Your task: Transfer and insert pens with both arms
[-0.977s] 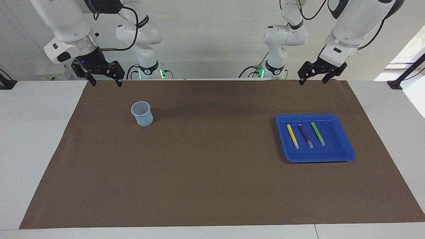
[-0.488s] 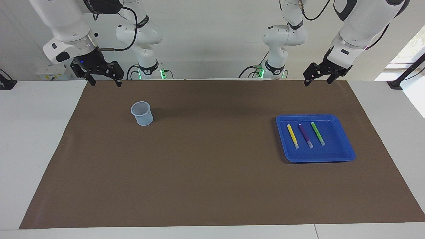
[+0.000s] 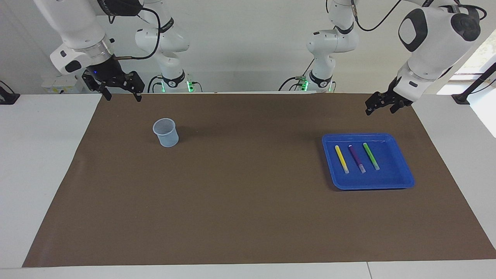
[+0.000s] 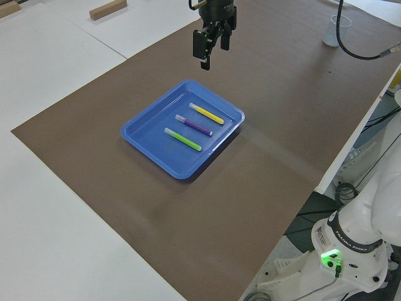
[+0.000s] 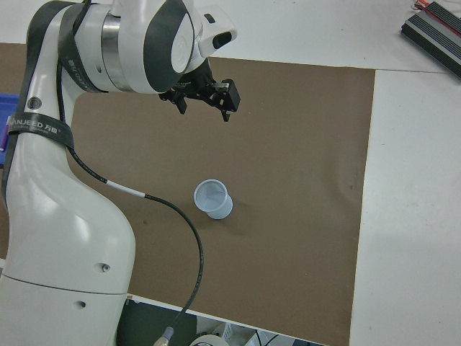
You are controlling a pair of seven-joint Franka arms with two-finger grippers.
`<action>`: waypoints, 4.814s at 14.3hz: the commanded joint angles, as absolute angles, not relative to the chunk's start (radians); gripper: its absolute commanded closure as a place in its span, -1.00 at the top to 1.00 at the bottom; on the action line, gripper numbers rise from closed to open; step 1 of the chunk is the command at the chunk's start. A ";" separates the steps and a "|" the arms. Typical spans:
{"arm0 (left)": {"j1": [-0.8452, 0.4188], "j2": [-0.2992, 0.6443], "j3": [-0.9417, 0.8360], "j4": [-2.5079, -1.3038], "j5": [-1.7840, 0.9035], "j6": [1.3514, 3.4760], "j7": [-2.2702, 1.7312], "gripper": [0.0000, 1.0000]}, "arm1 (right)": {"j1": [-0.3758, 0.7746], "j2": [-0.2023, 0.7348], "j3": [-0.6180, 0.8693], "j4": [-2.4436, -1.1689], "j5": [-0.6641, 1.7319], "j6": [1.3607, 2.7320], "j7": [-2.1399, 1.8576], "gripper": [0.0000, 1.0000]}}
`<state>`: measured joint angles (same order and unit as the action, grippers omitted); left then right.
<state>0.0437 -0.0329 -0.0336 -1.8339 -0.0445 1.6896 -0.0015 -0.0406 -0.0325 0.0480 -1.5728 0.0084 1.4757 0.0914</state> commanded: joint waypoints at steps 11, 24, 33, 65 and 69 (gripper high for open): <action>0.146 0.222 -0.034 -2.003 0.026 2.186 0.172 1.00 | -0.054 -0.048 0.052 -1.582 0.015 1.471 0.097 1.00; 0.146 0.290 -0.035 -2.029 0.025 2.207 0.141 0.48 | -0.043 -0.049 0.055 -1.592 0.015 1.508 0.130 1.00; 0.141 0.290 -0.034 -2.028 0.025 2.204 0.080 -1.00 | -0.034 -0.049 0.055 -1.595 0.025 1.543 0.133 1.00; -0.293 0.012 -0.051 -1.738 -0.796 1.727 -1.523 -1.00 | -0.080 -0.069 0.040 -1.625 0.030 1.487 0.113 1.00; -0.406 -0.035 -0.054 -1.848 -0.867 1.896 -1.574 -1.00 | -0.115 -0.075 0.018 -1.634 0.381 1.399 0.149 1.00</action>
<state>-0.3411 0.0373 -0.0648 -1.7410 -0.8280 1.8006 -1.5346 -0.0741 -0.0413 0.0258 -1.5941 0.2398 1.4421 0.1316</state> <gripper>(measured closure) 0.833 0.000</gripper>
